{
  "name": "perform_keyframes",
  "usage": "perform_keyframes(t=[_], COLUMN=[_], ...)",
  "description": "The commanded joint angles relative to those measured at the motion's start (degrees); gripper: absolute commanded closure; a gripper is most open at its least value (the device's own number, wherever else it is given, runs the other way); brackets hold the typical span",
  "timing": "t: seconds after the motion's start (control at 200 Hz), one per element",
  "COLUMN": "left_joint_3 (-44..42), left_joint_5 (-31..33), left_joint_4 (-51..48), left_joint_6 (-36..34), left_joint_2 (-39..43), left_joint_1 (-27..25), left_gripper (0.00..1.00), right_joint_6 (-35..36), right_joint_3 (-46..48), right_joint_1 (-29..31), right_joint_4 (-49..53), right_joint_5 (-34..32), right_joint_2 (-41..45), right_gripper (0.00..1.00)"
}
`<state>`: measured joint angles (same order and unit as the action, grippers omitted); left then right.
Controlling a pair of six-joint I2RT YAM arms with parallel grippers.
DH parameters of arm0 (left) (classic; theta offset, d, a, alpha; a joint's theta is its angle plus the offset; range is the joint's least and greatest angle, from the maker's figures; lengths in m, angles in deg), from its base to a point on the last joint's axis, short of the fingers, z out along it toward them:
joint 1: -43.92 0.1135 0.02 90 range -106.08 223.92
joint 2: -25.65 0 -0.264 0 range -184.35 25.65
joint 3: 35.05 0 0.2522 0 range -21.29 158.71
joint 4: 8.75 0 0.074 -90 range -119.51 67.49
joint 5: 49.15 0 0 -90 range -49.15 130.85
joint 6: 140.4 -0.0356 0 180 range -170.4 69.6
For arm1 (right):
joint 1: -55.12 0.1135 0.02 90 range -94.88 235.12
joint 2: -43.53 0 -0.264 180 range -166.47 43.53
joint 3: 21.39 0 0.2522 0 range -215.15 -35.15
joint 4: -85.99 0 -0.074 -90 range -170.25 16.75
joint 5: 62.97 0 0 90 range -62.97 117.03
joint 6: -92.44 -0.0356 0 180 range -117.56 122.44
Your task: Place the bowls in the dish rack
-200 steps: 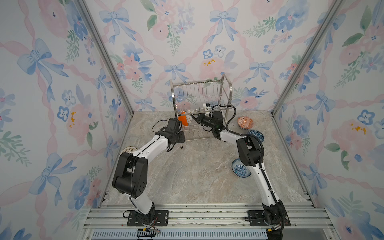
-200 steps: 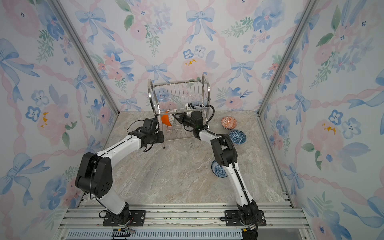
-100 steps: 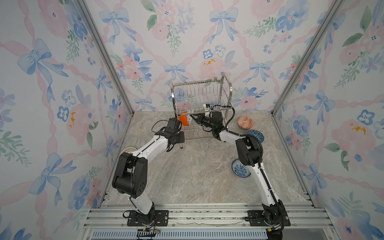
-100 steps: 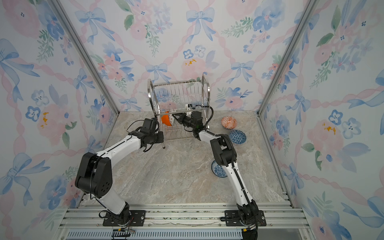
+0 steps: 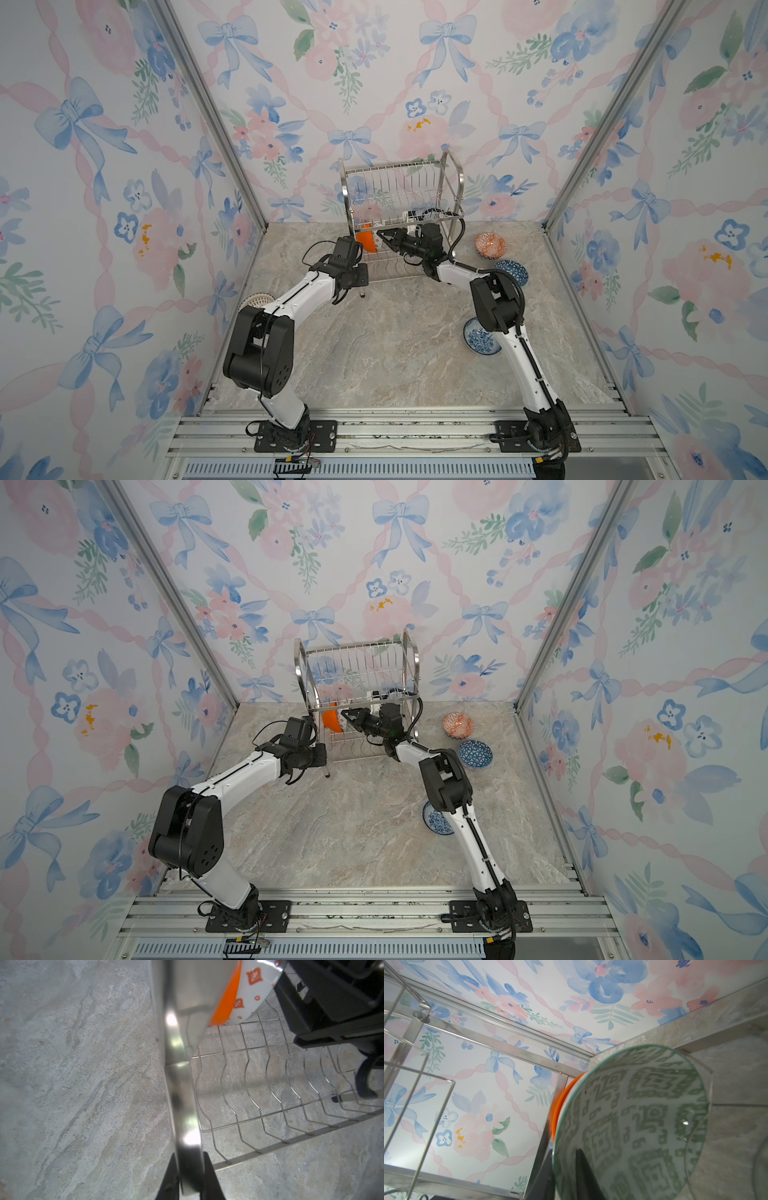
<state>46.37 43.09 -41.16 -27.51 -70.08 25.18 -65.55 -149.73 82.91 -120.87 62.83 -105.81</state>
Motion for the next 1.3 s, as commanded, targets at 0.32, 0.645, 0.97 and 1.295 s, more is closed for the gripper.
perform_keyframes(t=[0.32,0.645,0.97,1.295], left_joint_3=[-1.8,-1.4,-0.7,-0.1], left_joint_5=[-4.7,-4.7,-4.8,-4.7], left_joint_4=[-12.3,-12.3,-12.3,-12.2], left_joint_6=[2.2,2.2,2.2,2.6], left_joint_2=[-1.2,-1.5,-2.1,-3.0], left_joint_1=[0.5,0.5,0.5,0.4], left_gripper=[1.00,1.00,1.00,1.00], right_joint_6=[-1.5,-3.6,-4.8,-6.0], right_joint_3=[-1.2,-1.6,-2.3,3.1], right_joint_1=[0.1,-0.7,-0.9,-1.0], right_joint_4=[1.7,-0.5,-1.2,-4.2], right_joint_5=[-0.1,-1.8,-2.5,-3.7], right_joint_2=[1.4,2.3,3.3,6.8], right_gripper=[0.72,0.66,0.59,0.57])
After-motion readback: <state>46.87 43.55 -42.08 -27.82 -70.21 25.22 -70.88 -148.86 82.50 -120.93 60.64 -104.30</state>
